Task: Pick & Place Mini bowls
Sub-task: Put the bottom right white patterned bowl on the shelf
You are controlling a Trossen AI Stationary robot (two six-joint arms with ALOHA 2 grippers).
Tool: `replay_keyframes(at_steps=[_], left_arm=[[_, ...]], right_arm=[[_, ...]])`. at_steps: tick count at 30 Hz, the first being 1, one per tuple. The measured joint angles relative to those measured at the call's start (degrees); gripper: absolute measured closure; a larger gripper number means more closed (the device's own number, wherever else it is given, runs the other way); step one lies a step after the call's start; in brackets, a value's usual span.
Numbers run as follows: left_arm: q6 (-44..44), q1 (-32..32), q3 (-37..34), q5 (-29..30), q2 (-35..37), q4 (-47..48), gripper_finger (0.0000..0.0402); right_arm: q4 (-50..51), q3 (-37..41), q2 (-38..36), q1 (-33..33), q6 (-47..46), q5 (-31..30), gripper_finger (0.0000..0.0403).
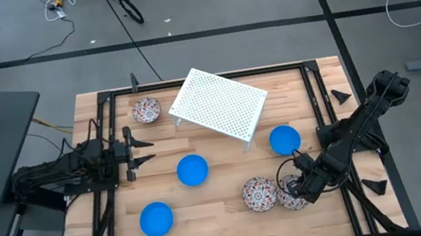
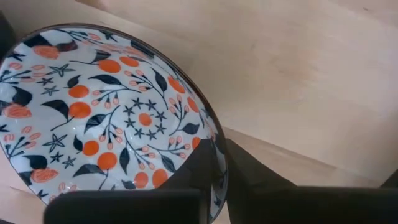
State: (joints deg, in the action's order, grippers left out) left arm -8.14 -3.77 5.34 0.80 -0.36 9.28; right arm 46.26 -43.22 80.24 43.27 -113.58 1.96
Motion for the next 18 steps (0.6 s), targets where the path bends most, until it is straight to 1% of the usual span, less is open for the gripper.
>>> replay_keyframes(at_steps=[5, 10, 18], left_arm=[[0.0, 0.0, 0.0, 0.0, 0.0, 0.0, 0.0225], [0.0, 0.0, 0.0, 0.0, 0.0, 0.0, 0.0225], [0.0, 0.0, 0.0, 0.0, 0.0, 0.0, 0.0225]], right_arm=[[0.2, 0.2, -2.2, 0.0, -1.4, 0.1, 0.0383], [3.0, 0.3, -5.2, 0.1, -2.0, 1.2, 0.0388], [2.8, 0.3, -9.0, 0.1, -1.9, 1.0, 0.0391]])
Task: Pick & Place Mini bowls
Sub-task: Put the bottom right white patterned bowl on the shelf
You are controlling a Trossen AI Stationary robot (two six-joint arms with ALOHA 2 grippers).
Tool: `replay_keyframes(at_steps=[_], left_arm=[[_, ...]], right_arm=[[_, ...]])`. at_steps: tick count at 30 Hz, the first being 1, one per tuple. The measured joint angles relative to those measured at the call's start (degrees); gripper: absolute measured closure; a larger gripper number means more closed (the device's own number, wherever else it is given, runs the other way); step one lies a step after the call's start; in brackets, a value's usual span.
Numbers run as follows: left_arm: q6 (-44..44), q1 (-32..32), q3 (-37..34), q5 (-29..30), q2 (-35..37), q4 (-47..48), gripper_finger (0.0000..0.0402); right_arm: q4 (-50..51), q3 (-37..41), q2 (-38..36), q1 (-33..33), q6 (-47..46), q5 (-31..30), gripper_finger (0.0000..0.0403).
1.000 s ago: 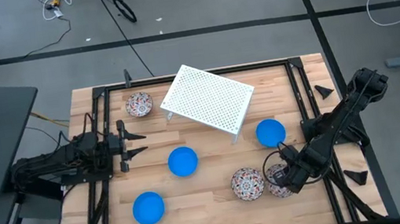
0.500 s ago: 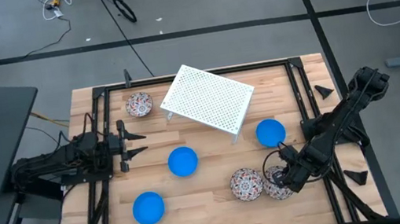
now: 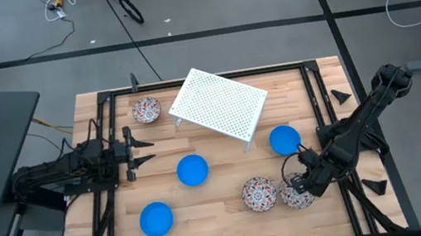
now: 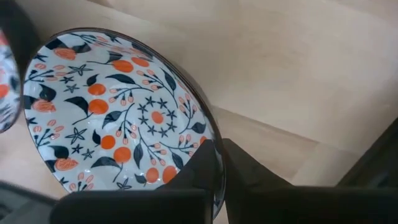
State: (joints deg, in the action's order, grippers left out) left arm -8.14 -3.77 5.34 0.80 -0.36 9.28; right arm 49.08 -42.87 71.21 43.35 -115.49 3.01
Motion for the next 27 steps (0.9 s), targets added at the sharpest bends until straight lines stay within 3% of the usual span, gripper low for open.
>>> replay_keyframes(at_steps=[16, 27], left_arm=[[0.0, 0.0, 0.0, 0.0, 0.0, 0.0, 0.0225], [0.0, 0.0, 0.0, 0.0, 0.0, 0.0, 0.0225]], right_arm=[[-0.1, -0.1, -8.6, 0.0, 6.5, 3.3, 0.0392], [7.3, -5.9, -10.6, -0.7, 19.7, 6.0, 0.0392]])
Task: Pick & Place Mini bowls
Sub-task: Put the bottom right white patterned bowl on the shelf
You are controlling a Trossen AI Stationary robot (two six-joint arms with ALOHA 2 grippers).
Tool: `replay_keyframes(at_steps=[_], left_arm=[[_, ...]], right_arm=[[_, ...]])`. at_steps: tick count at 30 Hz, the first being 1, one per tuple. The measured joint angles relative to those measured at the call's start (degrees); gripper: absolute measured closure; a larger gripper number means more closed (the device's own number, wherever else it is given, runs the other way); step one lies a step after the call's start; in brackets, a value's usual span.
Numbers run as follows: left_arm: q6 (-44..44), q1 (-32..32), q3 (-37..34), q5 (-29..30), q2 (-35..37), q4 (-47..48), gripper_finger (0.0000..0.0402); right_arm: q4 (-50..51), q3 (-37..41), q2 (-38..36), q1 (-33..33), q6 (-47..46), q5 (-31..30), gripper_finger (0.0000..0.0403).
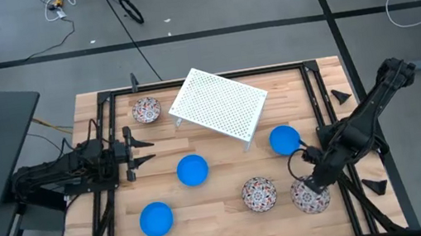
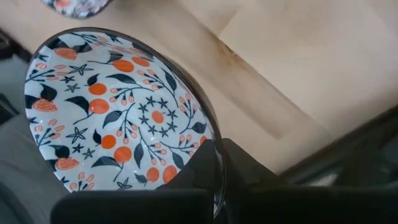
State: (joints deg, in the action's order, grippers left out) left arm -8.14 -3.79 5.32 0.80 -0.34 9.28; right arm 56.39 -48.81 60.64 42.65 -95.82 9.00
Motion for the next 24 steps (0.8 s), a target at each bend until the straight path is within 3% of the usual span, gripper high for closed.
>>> replay_keyframes(at_steps=[13, 24], left_arm=[[0.0, 0.0, 0.0, 0.0, 0.0, 0.0, 0.0225], [0.0, 0.0, 0.0, 0.0, 0.0, 0.0, 0.0225]], right_arm=[[17.0, -14.2, 0.0, -4.5, 16.2, 1.0, 0.0392], [28.3, -24.9, 1.6, -11.2, 23.7, 2.8, 0.0392]])
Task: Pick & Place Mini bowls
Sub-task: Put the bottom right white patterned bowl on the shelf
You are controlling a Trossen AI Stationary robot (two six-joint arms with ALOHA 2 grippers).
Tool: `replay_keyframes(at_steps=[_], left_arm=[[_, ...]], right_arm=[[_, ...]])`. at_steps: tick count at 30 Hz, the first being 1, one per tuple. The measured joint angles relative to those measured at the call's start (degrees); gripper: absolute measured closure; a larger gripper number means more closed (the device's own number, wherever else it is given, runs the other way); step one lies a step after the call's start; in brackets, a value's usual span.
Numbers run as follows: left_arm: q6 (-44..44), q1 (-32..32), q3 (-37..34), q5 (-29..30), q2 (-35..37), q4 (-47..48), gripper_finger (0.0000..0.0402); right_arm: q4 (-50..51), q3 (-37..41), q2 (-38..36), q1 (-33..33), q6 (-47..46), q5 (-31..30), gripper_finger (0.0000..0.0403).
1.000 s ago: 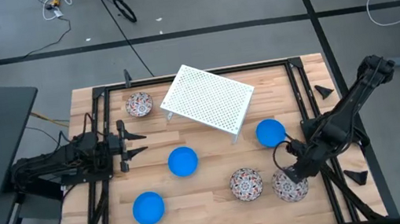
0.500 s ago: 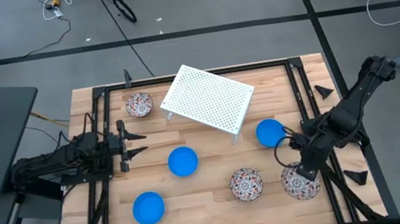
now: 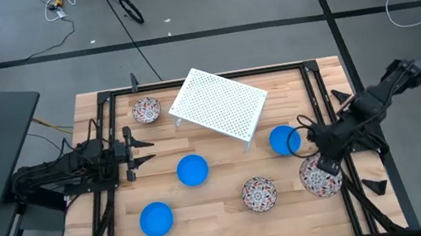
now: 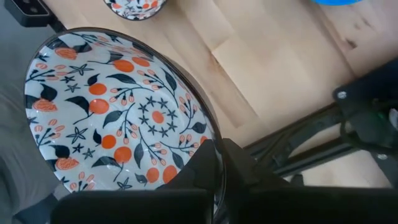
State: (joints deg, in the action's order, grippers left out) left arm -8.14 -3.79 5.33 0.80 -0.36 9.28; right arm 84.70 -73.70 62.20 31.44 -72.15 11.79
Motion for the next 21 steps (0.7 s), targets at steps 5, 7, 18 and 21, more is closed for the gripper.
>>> replay_keyframes(at_steps=[5, 7, 18, 21], left_arm=[[0.0, 0.0, 0.0, 0.0, 0.0, 0.0, 0.0225], [0.0, 0.0, 0.0, 0.0, 0.0, 0.0, 0.0225], [0.0, 0.0, 0.0, 0.0, 0.0, 0.0, 0.0225], [0.0, 0.0, 0.0, 0.0, 0.0, 0.0, 0.0225]], right_arm=[[3.4, -4.6, 2.6, -2.9, 3.2, 2.3, 0.0392], [4.6, -6.6, 4.0, -4.0, 5.0, 2.8, 0.0392], [5.3, -19.9, 11.0, -11.7, 13.4, 2.8, 0.0392], [5.3, -22.7, 12.8, -14.0, 15.1, 2.8, 0.0392]])
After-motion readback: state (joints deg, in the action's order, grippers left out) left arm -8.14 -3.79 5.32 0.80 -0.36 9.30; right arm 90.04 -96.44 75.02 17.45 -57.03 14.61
